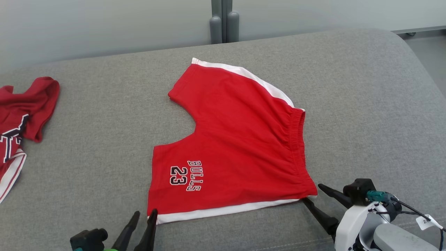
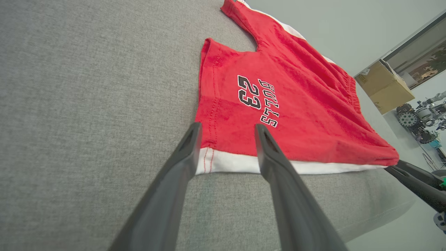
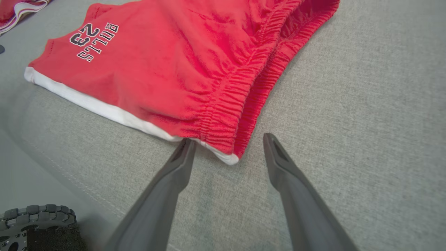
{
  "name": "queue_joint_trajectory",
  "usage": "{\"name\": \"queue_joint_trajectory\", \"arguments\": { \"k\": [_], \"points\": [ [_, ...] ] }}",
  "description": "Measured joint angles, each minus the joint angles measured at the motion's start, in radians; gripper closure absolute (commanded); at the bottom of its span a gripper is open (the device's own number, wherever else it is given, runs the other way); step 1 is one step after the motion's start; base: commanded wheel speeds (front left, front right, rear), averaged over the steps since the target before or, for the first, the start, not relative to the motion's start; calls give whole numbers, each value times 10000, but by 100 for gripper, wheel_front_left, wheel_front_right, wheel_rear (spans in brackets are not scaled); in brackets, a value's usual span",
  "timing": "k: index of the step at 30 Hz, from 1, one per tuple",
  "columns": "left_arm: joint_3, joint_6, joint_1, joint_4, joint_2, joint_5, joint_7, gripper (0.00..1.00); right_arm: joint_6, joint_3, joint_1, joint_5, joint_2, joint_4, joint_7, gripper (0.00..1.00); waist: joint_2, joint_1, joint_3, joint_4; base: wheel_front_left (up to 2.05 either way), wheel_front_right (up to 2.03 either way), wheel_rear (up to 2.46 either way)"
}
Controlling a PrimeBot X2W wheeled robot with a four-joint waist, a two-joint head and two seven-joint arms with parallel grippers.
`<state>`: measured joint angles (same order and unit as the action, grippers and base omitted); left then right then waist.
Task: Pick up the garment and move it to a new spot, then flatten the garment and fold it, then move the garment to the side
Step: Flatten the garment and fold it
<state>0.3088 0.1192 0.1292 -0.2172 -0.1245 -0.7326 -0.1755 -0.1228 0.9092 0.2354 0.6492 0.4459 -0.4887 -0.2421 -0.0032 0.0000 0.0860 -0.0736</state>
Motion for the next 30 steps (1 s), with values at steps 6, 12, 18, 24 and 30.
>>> {"name": "queue_joint_trajectory", "arguments": {
  "k": [6,12,18,24,30],
  "points": [
    [-299,-48,159,288,-293,73,-153,0,100,-113,-123,-178,117,90,-36,0,0,0,40,-199,0,0,0],
    [-591,-134,223,543,-493,188,-330,0,378,-579,-476,-178,428,267,-54,0,0,0,25,-258,0,0,0],
    [-763,-151,190,1003,-389,201,-470,0,792,-1452,-260,-472,761,1005,-54,0,0,0,-112,-430,0,0,0],
    [-729,-163,-291,1409,-121,499,-556,0,1256,-2362,497,-800,894,1785,-82,0,0,0,-310,-607,0,0,0],
    [-662,-424,-872,1896,130,940,-644,0,1762,-3225,711,-798,585,2414,-96,0,0,0,-445,-681,0,0,0]
  ]
}}
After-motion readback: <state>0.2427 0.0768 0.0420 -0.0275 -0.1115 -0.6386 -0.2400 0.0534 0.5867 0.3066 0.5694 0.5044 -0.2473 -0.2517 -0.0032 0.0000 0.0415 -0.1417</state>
